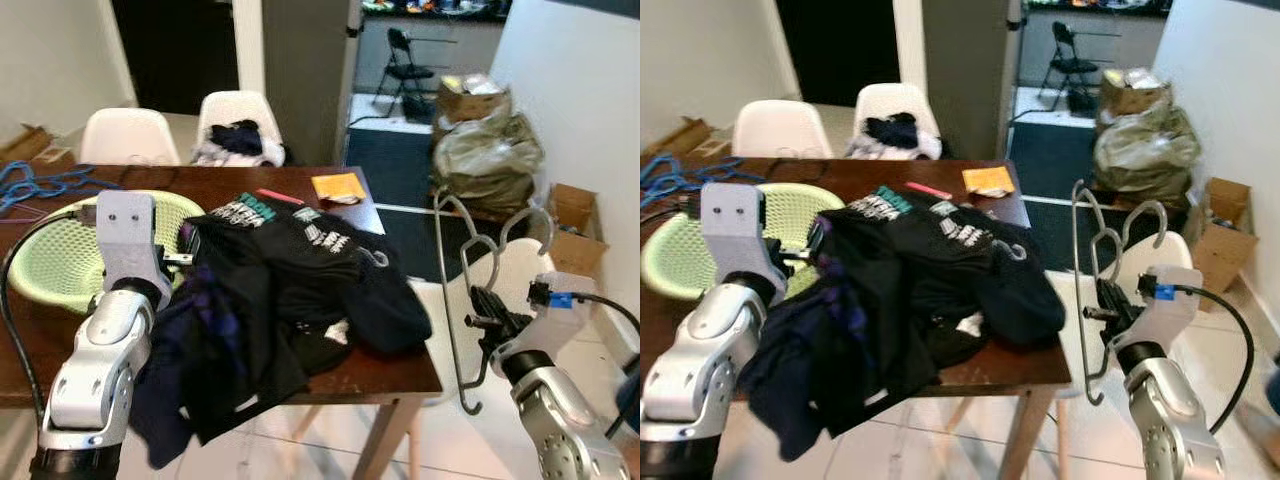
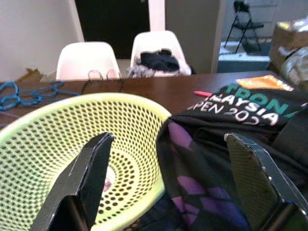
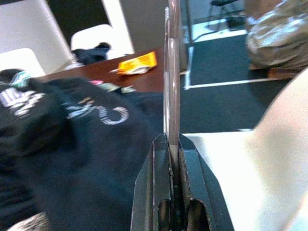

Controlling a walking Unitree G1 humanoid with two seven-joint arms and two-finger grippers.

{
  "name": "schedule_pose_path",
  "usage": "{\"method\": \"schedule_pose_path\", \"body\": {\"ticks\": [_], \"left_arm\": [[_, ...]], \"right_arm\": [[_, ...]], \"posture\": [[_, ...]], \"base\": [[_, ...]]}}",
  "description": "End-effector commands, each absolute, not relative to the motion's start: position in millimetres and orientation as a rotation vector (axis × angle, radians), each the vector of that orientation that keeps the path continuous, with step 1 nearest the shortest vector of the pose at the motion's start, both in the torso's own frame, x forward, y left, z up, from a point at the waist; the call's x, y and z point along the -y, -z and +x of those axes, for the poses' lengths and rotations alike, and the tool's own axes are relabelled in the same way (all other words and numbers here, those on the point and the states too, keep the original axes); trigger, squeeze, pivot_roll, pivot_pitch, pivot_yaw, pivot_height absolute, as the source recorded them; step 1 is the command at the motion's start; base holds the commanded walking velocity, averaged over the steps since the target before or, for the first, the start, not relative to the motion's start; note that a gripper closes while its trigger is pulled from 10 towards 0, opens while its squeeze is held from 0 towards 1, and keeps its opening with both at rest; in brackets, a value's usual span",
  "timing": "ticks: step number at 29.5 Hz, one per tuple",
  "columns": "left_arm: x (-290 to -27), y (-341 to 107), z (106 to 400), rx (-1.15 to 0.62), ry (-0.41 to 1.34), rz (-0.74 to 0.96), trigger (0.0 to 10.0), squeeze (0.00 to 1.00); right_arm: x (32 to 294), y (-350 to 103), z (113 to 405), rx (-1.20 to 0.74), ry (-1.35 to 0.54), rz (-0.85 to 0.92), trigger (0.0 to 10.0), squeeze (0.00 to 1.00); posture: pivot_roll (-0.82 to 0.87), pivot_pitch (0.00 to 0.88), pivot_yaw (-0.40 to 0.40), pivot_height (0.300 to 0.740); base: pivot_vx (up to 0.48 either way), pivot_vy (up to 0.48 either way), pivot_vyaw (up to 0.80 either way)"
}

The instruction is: Hang hanger

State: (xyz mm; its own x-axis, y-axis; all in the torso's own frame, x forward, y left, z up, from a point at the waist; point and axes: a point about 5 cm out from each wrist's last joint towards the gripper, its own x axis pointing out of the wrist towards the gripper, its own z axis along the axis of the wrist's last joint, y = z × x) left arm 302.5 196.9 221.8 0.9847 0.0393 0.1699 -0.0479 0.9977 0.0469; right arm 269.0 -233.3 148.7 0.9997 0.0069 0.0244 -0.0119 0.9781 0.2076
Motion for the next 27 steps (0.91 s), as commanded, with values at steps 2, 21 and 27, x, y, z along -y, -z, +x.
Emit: {"method": "schedule_pose_path", "body": {"ticks": [2, 21, 27], "left_arm": [[-187.6, -222.4, 307.3, 0.177, -0.006, 0.031, 10.0, 0.0], [-174.1, -172.9, 312.4, 0.095, 0.105, -0.052, 10.0, 0.0], [-177.7, -183.1, 314.4, 0.147, 0.116, -0.115, 10.0, 0.0]], "right_arm": [[232.9, -149.6, 269.7, 0.031, -0.012, 0.206, 10.0, 0.0], [234.0, -150.3, 270.4, 0.033, -0.004, 0.215, 10.0, 0.0], [233.9, -150.9, 270.4, 0.035, -0.004, 0.222, 10.0, 0.0]], "posture": [[0.02, 0.0, -0.035, 0.74], [0.02, 0.0, -0.035, 0.74], [0.02, 0.0, -0.033, 0.74]], "base": [[0.0, 0.0, 0.0], [0.0, 0.0, 0.0], [0.0, 0.0, 0.0]]}}
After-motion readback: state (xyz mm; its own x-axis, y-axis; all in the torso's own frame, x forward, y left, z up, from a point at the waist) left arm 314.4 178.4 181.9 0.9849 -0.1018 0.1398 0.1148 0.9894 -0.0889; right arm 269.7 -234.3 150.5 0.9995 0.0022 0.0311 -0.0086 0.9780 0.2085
